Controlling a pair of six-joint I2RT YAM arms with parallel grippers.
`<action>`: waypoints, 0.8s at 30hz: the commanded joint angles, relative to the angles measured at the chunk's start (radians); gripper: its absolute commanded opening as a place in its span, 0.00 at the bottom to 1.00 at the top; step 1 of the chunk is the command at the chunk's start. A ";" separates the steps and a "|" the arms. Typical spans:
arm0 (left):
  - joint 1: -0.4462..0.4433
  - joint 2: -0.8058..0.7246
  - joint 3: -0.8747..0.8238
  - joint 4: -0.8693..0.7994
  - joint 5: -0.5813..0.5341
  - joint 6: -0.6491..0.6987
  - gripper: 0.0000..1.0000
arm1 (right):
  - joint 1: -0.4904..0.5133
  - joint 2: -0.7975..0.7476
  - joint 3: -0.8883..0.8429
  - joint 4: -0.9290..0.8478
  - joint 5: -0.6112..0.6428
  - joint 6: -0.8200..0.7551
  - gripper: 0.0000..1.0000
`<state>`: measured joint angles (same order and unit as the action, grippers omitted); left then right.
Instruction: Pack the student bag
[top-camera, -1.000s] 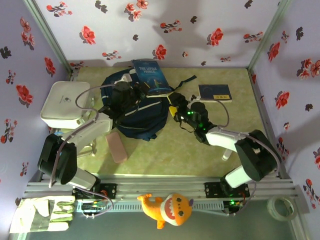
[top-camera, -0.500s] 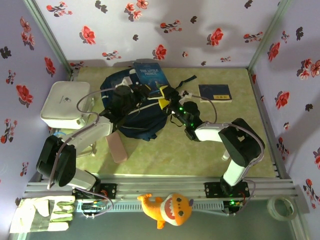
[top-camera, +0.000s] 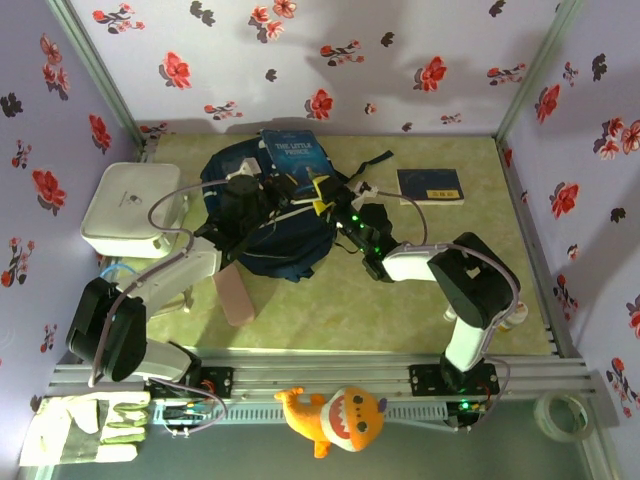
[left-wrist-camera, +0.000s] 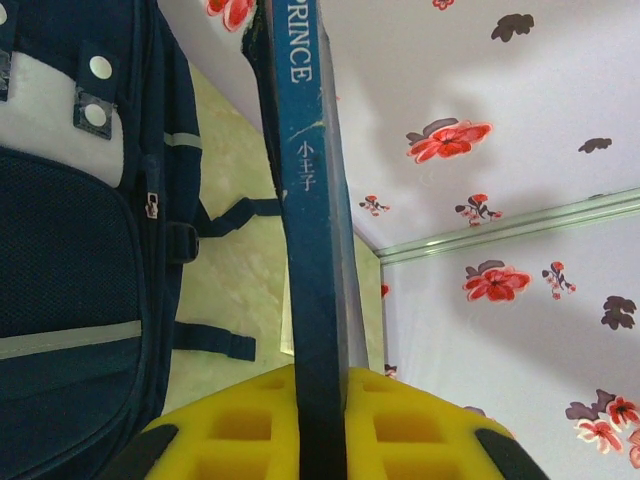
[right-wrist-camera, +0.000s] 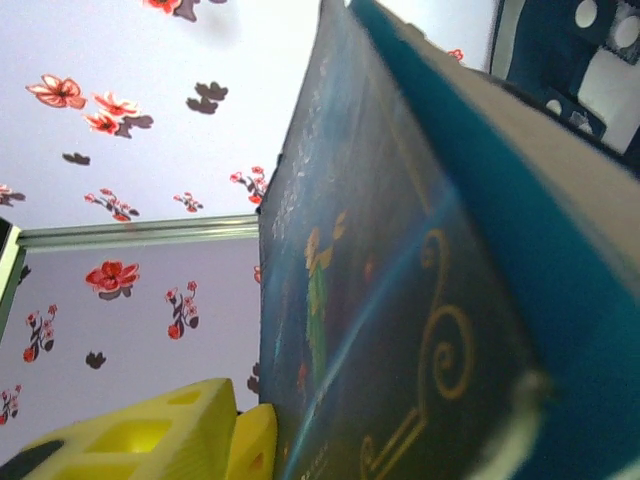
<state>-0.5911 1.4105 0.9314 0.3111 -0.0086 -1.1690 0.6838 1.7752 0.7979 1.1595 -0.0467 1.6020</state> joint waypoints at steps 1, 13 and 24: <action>-0.006 -0.015 0.005 0.013 -0.015 0.037 0.00 | 0.005 0.016 0.021 0.079 0.034 -0.034 0.46; 0.000 -0.026 0.053 -0.254 0.015 0.313 0.77 | 0.000 -0.104 -0.060 -0.092 0.080 -0.201 0.12; 0.003 0.025 0.202 -0.674 -0.006 0.937 1.00 | -0.053 -0.423 -0.159 -0.565 0.180 -0.465 0.10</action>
<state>-0.5907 1.4132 1.0744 -0.2127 0.0002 -0.4831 0.6483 1.4448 0.6483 0.6910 0.0589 1.2545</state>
